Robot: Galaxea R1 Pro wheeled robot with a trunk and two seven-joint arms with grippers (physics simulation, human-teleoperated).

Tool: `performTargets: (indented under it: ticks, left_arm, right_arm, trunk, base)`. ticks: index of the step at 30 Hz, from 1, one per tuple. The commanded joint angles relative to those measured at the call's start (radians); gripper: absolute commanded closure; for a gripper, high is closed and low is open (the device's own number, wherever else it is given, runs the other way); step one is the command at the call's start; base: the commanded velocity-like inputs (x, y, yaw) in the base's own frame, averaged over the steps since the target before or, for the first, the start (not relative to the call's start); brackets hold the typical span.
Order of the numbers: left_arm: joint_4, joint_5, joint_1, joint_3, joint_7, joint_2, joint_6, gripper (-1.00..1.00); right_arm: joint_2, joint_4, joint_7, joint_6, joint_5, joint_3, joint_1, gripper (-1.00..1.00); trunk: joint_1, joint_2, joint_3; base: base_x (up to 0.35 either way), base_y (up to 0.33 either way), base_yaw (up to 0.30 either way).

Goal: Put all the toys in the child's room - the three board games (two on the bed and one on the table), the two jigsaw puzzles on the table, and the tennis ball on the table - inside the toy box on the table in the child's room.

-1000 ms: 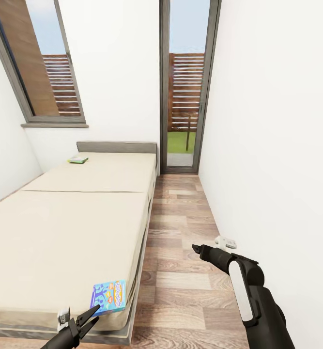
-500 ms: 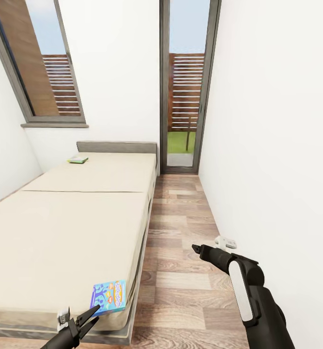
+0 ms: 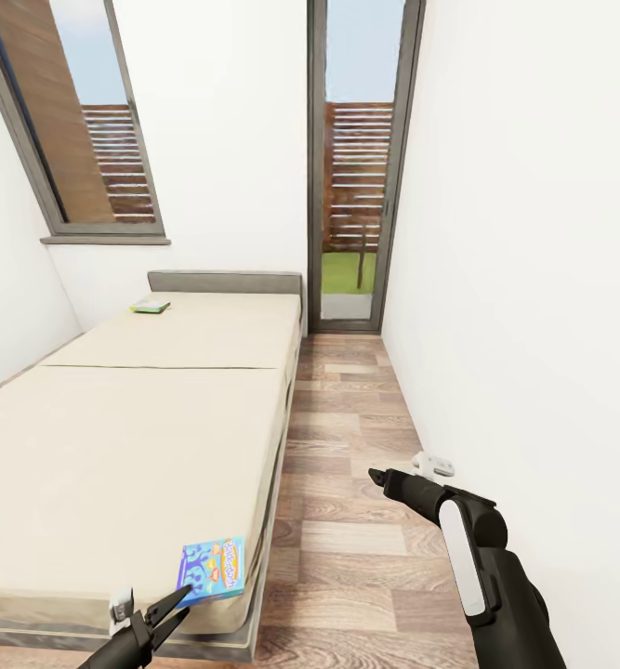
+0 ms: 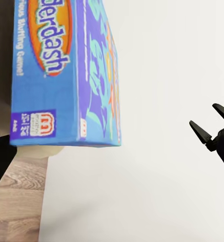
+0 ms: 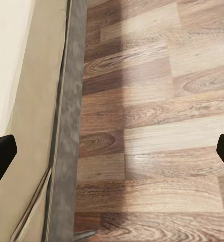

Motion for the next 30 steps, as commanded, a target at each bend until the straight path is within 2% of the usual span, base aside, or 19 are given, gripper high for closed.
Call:
performTargets:
  ticks: [1, 30]
  left_arm:
    - [0.0, 0.001, -0.001, 0.002, -0.003, 0.0, 0.011, -1.0]
    - [0.0, 0.001, -0.001, 0.002, -0.003, 0.0, 0.01, -1.0]
  right_arm:
    - [0.001, -0.001, 0.002, 0.005, -0.002, -0.002, -0.001, -1.0]
    - [0.001, -0.001, 0.002, 0.005, -0.002, -0.002, -0.001, -1.0]
  trunk:
    - [0.0, 0.0, -0.001]
    - [0.0, 0.0, -0.001]
  base:
    - [0.0, 0.025, 0.0]
    - [0.0, 0.003, 0.0]
